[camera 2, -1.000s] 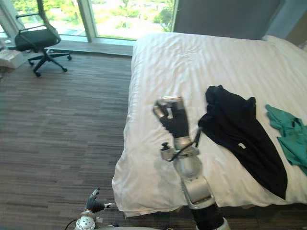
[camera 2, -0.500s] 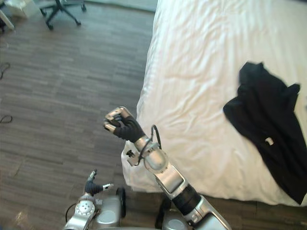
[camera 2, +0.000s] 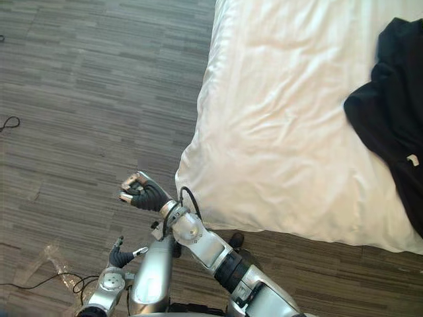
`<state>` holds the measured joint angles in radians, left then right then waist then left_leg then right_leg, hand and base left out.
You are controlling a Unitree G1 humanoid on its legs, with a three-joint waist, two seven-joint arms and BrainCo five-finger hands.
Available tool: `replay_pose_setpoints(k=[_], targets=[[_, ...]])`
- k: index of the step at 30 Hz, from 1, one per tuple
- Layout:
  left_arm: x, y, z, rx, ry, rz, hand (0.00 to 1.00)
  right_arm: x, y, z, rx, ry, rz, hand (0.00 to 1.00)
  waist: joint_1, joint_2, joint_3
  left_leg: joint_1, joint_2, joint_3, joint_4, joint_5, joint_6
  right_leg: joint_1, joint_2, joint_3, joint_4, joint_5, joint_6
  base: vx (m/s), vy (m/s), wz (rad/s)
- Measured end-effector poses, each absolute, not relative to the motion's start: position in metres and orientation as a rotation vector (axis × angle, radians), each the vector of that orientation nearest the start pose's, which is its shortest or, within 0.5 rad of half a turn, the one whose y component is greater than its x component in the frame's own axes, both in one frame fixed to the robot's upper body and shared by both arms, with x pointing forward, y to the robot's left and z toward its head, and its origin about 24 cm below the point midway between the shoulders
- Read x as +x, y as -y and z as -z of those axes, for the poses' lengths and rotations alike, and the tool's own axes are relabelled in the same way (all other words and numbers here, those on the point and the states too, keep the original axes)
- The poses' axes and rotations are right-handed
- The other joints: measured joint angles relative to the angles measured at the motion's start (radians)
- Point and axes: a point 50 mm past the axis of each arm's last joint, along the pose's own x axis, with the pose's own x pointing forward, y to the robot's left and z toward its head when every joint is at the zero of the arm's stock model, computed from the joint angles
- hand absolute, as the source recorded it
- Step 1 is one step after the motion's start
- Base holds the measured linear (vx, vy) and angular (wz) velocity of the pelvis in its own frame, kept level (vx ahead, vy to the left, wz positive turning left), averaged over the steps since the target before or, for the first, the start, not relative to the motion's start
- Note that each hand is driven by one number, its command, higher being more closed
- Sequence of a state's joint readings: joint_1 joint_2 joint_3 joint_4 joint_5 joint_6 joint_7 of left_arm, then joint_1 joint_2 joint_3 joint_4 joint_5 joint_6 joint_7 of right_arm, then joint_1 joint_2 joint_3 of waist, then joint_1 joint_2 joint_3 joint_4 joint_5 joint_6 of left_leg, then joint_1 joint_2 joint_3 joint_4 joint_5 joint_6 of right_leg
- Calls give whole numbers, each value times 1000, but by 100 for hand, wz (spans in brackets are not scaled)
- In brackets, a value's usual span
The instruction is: Tidy the bed and pick cloth on bed and put in laundry
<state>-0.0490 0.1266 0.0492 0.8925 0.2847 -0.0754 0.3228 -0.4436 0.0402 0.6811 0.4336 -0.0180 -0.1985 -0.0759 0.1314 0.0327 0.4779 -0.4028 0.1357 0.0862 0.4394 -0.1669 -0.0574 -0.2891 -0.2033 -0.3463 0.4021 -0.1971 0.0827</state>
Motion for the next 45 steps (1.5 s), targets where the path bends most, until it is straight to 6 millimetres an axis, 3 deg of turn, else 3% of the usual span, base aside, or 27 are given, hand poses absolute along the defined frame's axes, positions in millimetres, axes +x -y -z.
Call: replay_pose_setpoints(k=[3,6,7,13,16,20,22,24,26,28,32,36,40,45], targets=[[194,-209,109,475,-680,-260,0,303,-4,-63,-255,154,-515,100,1,18,9,-63,-5,-6,-4,22,1,-62,-1,0,-1,22,-7,-32,11,6],[204,-204,104,436,-649,-266,0,333,33,-83,-205,177,-283,100,-1,29,15,-122,-15,0,-28,54,2,-135,-9,6,-4,44,-11,-31,15,1],[206,-202,103,424,-637,-267,0,338,42,-87,-188,184,-238,100,1,30,15,-139,-16,5,-41,67,1,-160,-10,9,-5,51,-13,0,0,0],[221,-196,93,323,-588,-315,0,339,52,-84,-124,164,-165,100,23,36,19,-161,-24,14,-130,128,-6,-227,-18,9,4,57,-22,-8,-38,5],[221,-195,93,297,-591,-320,0,329,56,-64,-66,95,-130,100,23,34,19,-148,-29,19,-143,133,-7,-222,-28,7,12,57,-22,5,-12,2],[222,-196,92,281,-591,-313,0,305,69,-20,21,-76,-74,100,19,16,20,-95,-34,47,-155,132,-7,-170,-37,6,-4,57,-22,14,17,-1],[223,-196,92,282,-593,-308,0,289,87,9,25,-197,-34,100,17,-4,17,-55,-36,60,-164,127,-1,-127,-38,6,-26,58,-19,9,43,-11],[220,-202,93,298,-611,-308,0,261,120,43,117,-340,129,100,-11,-51,-8,-23,-36,77,-184,123,1,-97,-37,6,-58,67,-13,21,42,-14],[218,-206,94,308,-621,-310,0,247,137,56,156,-388,220,100,-28,-77,-22,-4,-35,91,-198,121,-3,-83,-35,8,-76,74,-10,51,21,-21],[216,-206,96,309,-640,-291,0,220,161,73,195,-455,330,100,-42,-118,-56,44,-28,121,-216,124,3,-47,-24,23,-108,89,-2,111,20,-39],[210,-193,102,308,-666,-228,0,176,181,91,228,-535,420,100,-70,-134,-175,116,-17,163,-266,123,-1,7,-3,32,-168,103,6,117,-1,-26],[194,-190,112,313,-717,-183,0,166,187,80,263,-485,417,100,-85,-103,-267,205,-5,208,-318,118,-10,64,19,60,-207,109,14,127,-20,-37],[173,-188,126,352,-797,-138,0,179,197,39,271,-284,370,100,-101,-70,-326,285,-5,232,-389,132,-29,112,38,86,-248,118,20,76,-10,-23],[142,-187,141,397,-899,-62,0,196,178,-13,322,-28,183,100,-121,-72,-341,344,-5,233,-438,144,-35,172,61,96,-315,150,35,67,6,-9]])
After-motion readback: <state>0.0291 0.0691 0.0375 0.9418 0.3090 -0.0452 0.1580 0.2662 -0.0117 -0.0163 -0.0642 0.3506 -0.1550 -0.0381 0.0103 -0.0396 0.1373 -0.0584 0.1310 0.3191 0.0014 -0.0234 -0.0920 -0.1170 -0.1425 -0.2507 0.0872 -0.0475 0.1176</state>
